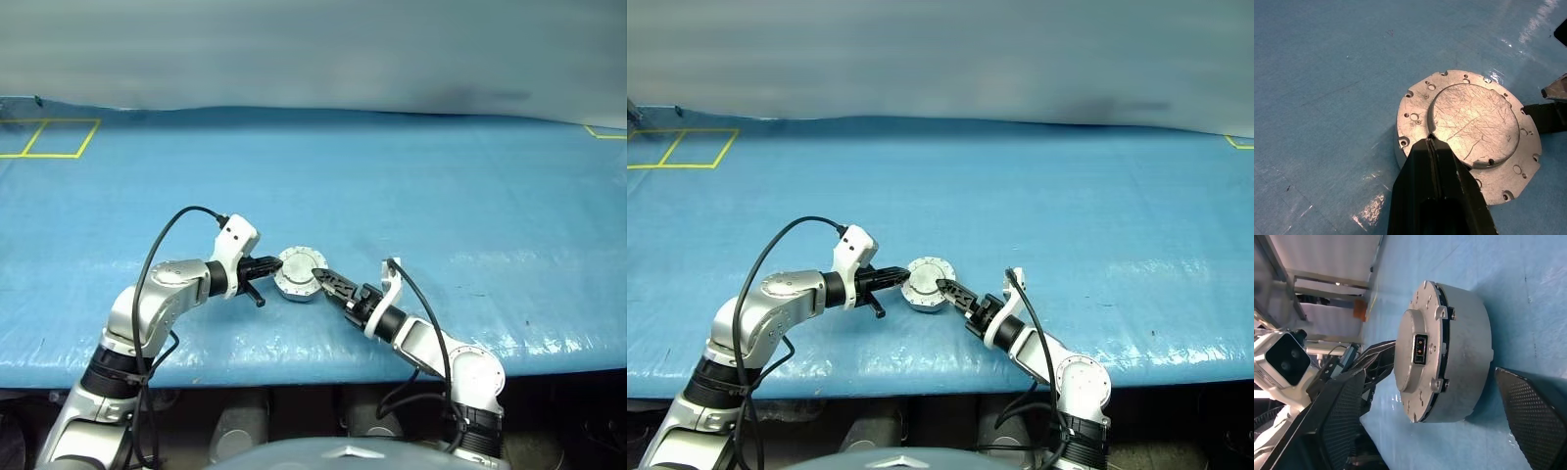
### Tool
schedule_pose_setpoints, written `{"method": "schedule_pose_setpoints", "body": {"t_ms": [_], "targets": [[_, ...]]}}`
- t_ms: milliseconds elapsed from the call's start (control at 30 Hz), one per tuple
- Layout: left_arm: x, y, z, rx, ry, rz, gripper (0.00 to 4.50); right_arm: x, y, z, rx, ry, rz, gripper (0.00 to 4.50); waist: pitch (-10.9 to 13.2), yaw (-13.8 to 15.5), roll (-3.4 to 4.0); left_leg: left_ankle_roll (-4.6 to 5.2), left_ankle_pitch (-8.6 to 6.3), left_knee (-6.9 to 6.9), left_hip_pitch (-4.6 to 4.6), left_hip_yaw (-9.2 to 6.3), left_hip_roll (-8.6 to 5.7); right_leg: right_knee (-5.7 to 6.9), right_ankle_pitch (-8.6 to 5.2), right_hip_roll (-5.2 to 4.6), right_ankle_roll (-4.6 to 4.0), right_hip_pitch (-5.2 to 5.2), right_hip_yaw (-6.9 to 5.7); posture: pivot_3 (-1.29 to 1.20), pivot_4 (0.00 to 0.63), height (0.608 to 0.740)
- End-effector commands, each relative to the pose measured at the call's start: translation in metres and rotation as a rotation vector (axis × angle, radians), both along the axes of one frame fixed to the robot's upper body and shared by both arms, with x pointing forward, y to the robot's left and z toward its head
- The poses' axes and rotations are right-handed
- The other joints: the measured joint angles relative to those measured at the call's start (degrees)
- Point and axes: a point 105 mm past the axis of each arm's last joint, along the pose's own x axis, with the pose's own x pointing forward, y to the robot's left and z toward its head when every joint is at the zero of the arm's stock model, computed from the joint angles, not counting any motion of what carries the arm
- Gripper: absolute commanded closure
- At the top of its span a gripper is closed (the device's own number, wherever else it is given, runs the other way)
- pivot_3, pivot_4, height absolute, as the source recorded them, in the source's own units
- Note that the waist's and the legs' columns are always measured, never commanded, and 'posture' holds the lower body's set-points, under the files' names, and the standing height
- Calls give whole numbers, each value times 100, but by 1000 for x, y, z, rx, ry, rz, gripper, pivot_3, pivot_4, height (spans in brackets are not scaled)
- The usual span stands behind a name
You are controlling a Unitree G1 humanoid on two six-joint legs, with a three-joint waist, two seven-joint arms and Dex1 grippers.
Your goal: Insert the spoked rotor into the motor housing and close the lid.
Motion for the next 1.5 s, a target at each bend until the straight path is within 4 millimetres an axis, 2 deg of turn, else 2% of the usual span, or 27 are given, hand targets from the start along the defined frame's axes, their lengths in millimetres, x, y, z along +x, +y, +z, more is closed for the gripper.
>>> {"method": "schedule_pose_setpoints", "body": {"t_ms": [33,433,467,500,567,700,800,1233,1400,1500], "targets": [[-5,-4,-7,7,23,-20,4500,-2,10,4,76,18,4,55,0,-1,0,0,0,0,0,0,0,0,0,0,0,0,0,0,150,740],[-5,-5,-8,9,24,-24,4500,-4,19,4,95,36,15,55,-1,-5,1,0,0,-1,-1,0,0,-2,-1,0,-1,-1,0,0,150,740],[-5,-5,-8,10,24,-25,4500,-4,19,4,97,36,13,436,-1,-5,1,0,0,-1,-1,0,0,-2,-1,0,0,-1,0,0,150,740],[-6,-5,-8,11,25,-25,4500,-3,19,4,101,36,9,601,0,-5,1,0,0,-1,-1,0,0,-3,-1,0,-1,-1,0,0,150,740],[-6,-4,-8,10,25,-24,4500,-2,19,4,109,35,0,1215,0,-5,1,0,0,-2,-3,0,0,-3,-1,-1,-1,-3,0,0,150,740],[-6,-4,-9,11,25,-23,4500,-1,18,3,117,39,-10,2556,0,-16,2,0,0,-5,-5,1,0,-6,-1,-1,-1,-6,0,0,150,740],[-6,-4,-9,10,25,-21,4500,-3,18,2,119,42,-6,3346,0,-19,2,0,0,-8,-5,0,0,-7,-1,0,-1,-7,0,0,150,740],[-4,-3,-5,-25,17,-4,4500,-10,19,-4,95,65,19,3349,0,-23,3,1,-1,-13,-5,0,0,-11,-2,-1,-2,-7,0,0,150,740],[10,6,15,-188,-96,174,4500,-7,17,-1,116,51,-25,3349,1,-35,2,1,-1,-15,-8,0,0,-17,-2,-2,-2,-9,0,0,150,740],[4,11,25,-346,-98,248,4500,-4,13,4,140,35,-57,3349,1,-43,2,1,-1,-16,-12,-2,1,-20,-1,-3,-1,-11,-2,0,150,740]]}}
